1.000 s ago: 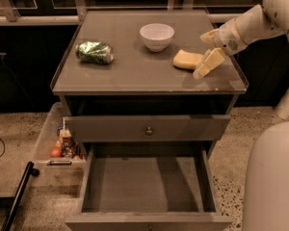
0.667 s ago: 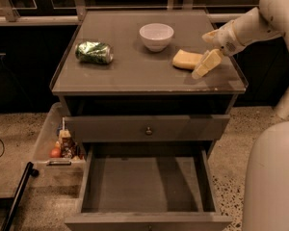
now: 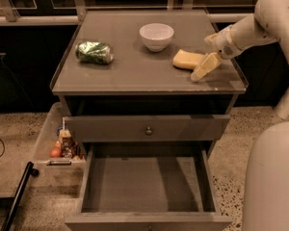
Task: Place sponge into middle drawer
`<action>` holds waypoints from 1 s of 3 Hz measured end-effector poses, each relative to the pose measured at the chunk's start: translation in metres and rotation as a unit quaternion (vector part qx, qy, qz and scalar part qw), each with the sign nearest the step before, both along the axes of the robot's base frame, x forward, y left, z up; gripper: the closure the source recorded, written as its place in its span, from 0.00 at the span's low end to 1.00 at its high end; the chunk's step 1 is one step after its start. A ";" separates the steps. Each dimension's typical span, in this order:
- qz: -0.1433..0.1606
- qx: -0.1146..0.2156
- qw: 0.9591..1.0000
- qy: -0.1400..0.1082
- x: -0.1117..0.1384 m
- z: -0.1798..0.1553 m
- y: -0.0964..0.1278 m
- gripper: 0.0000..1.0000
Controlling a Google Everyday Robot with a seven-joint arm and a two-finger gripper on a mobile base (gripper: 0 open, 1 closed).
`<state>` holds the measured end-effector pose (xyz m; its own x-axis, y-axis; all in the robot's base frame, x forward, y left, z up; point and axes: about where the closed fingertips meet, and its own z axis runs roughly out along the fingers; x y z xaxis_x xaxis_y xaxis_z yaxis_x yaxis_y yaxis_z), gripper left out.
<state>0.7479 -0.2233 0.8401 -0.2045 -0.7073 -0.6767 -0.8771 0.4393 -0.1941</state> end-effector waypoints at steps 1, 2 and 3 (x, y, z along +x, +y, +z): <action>0.000 0.000 1.000 0.000 0.000 0.000 0.000 0.19; 0.000 0.000 1.000 0.000 0.000 0.000 0.000 0.43; 0.000 0.000 1.000 0.000 0.000 0.000 0.000 0.66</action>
Offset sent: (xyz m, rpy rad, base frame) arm 0.0000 0.0000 0.0000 0.0000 0.0000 0.0000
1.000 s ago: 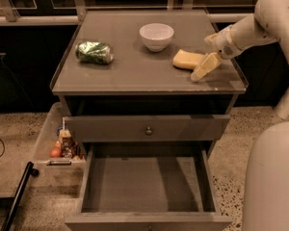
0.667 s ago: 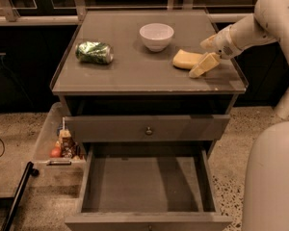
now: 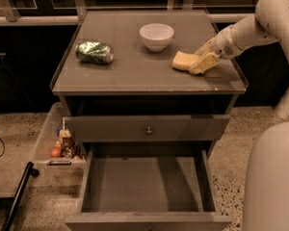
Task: Place sponge into middle drawer
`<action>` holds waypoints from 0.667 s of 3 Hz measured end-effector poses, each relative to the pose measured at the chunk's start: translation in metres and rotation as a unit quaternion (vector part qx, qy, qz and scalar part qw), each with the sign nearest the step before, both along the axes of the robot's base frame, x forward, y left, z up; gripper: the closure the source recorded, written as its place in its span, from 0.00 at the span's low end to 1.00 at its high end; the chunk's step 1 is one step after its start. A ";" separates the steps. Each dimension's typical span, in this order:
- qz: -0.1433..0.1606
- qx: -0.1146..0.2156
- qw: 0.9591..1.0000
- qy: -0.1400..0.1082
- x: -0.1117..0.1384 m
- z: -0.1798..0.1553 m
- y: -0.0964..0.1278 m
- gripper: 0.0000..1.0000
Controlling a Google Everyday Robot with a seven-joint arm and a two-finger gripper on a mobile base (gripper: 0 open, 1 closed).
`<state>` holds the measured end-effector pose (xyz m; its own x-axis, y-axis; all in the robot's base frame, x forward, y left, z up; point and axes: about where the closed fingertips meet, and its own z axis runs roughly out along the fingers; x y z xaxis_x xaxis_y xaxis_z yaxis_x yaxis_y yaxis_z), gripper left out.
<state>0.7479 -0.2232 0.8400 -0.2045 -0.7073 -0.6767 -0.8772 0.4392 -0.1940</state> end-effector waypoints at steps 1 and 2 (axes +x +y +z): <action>0.000 0.000 1.000 0.000 0.000 0.000 0.000 0.89; 0.000 0.000 1.000 0.000 0.000 0.000 0.000 1.00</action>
Offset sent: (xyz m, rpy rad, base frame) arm 0.0000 0.0000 0.0000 0.0000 0.0000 0.0000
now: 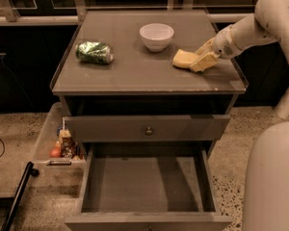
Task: Place sponge into middle drawer
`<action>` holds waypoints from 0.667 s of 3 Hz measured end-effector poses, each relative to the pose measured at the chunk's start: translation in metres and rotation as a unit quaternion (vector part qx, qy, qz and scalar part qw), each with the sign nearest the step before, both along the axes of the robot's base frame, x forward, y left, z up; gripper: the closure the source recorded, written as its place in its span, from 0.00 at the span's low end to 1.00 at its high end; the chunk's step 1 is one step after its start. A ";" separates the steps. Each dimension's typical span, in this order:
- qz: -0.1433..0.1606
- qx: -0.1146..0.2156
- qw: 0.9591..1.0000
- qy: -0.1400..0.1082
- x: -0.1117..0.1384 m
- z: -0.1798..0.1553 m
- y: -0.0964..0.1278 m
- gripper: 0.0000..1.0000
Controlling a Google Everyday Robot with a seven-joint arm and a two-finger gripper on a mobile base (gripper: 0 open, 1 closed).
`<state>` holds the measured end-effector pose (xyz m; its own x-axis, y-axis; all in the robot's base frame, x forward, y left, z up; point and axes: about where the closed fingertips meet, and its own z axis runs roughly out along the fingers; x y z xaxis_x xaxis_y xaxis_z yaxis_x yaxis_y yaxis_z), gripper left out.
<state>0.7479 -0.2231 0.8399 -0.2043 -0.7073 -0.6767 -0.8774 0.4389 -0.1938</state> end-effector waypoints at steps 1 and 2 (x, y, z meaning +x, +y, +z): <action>0.007 0.003 1.000 0.001 -0.007 -0.001 0.004 1.00; 0.026 0.007 1.000 -0.009 -0.024 0.006 0.010 1.00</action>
Offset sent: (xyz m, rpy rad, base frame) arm -0.0528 0.0149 0.0187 0.0198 -0.0493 0.0922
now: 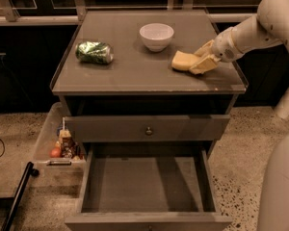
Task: Place sponge into middle drawer
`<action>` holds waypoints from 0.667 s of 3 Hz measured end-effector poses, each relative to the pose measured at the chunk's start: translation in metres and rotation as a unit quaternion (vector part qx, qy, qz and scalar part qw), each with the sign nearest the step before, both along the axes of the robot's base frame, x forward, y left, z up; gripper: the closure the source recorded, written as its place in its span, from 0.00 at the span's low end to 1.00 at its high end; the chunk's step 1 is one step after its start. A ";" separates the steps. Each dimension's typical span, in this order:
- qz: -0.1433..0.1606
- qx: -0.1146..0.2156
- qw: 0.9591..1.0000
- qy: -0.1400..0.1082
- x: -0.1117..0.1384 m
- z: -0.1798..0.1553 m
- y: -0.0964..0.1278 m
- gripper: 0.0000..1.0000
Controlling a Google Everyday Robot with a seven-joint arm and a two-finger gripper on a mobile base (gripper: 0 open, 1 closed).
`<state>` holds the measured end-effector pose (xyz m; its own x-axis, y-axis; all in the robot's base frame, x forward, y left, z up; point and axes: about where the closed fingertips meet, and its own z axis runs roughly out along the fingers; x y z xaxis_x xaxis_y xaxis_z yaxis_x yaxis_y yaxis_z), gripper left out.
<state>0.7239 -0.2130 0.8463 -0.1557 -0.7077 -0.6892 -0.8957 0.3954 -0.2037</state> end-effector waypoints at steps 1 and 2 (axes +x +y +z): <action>0.022 0.002 1.000 -0.018 -0.026 0.014 0.004 1.00; 0.038 -0.004 0.998 -0.044 -0.061 0.023 0.002 1.00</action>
Offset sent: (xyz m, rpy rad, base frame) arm -0.1120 -0.0038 0.0309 -0.0242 -0.1474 0.1063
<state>0.6626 -0.2107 0.8690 -0.0404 -0.7199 -0.6928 -0.9010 0.3261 -0.2862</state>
